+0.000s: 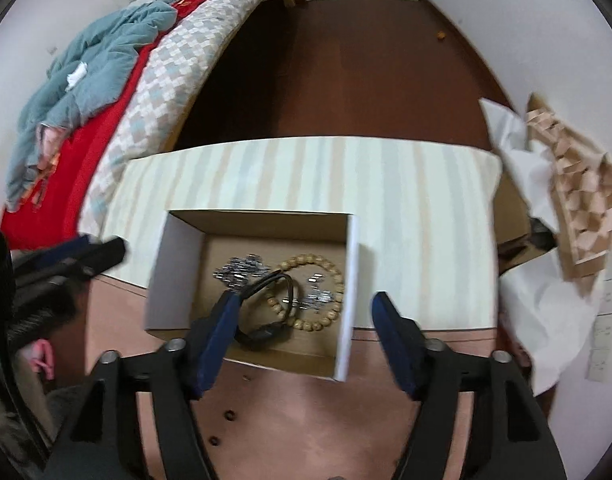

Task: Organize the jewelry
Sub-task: 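Place the smartwatch and charm bracelet into the white box, opening both tools, then lift both tools away from the box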

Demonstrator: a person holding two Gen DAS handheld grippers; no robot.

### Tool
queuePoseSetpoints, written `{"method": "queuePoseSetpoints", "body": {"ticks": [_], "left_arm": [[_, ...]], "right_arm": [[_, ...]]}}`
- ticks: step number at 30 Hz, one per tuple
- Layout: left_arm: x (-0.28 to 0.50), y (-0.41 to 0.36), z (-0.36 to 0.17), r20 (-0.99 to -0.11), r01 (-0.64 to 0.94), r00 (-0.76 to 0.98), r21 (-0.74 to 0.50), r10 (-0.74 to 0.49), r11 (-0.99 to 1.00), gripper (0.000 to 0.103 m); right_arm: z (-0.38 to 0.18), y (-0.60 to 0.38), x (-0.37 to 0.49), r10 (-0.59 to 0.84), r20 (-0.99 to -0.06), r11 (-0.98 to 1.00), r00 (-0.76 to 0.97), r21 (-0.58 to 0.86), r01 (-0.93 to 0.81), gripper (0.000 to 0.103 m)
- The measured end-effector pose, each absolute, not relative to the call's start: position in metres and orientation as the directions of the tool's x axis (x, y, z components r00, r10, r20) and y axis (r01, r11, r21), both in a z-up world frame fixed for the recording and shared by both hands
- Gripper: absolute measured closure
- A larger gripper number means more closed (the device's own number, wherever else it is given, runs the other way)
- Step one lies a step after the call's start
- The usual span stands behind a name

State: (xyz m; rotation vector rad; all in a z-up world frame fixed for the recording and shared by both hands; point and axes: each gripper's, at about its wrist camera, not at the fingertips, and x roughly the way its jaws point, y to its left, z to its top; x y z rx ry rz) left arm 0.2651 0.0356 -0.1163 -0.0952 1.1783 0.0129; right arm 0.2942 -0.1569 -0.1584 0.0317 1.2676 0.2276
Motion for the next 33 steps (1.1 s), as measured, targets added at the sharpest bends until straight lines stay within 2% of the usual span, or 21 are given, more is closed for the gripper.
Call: {"method": "queuePoseSetpoints", "body": {"ticks": [1, 2, 3, 5, 8, 15, 33], "left_arm": [[0.263, 0.038, -0.114, -0.918, -0.068, 0.395, -0.057, -0.026, 0.996, 0.032], [0.259, 0.04, -0.113, -0.913, -0.076, 0.408, -0.043, -0.008, 0.996, 0.03], [0.256, 0.041, -0.112, -0.908, -0.088, 0.418, -0.019, 0.02, 0.996, 0.018], [0.249, 0.043, -0.113, -0.895, -0.106, 0.441, 0.027, 0.071, 0.994, 0.007], [0.24, 0.041, -0.119, -0.889, -0.114, 0.441, 0.078, 0.121, 0.99, 0.004], [0.216, 0.038, -0.118, -0.879, -0.125, 0.46, 0.078, 0.127, 0.989, 0.004], [0.129, 0.024, -0.048, -0.802, -0.107, 0.586, 0.068, 0.118, 0.992, 0.004]], "right_arm": [[-0.157, -0.158, 0.291, 0.156, -0.945, 0.982, 0.289, 0.118, -0.145, 0.014], [-0.157, -0.159, 0.287, 0.116, -0.946, 0.987, 0.302, 0.077, -0.139, 0.012], [-0.157, -0.159, 0.284, 0.096, -0.947, 0.989, 0.306, 0.057, -0.135, 0.008], [-0.16, -0.159, 0.277, 0.055, -0.949, 0.991, 0.309, 0.015, -0.13, 0.003], [-0.164, -0.155, 0.268, 0.026, -0.947, 0.991, 0.319, -0.017, -0.132, 0.001], [-0.153, -0.153, 0.25, 0.022, -0.93, 0.994, 0.368, -0.02, -0.109, 0.0], [-0.063, -0.162, 0.17, 0.026, -0.857, 0.996, 0.515, -0.019, -0.082, 0.0]]}}
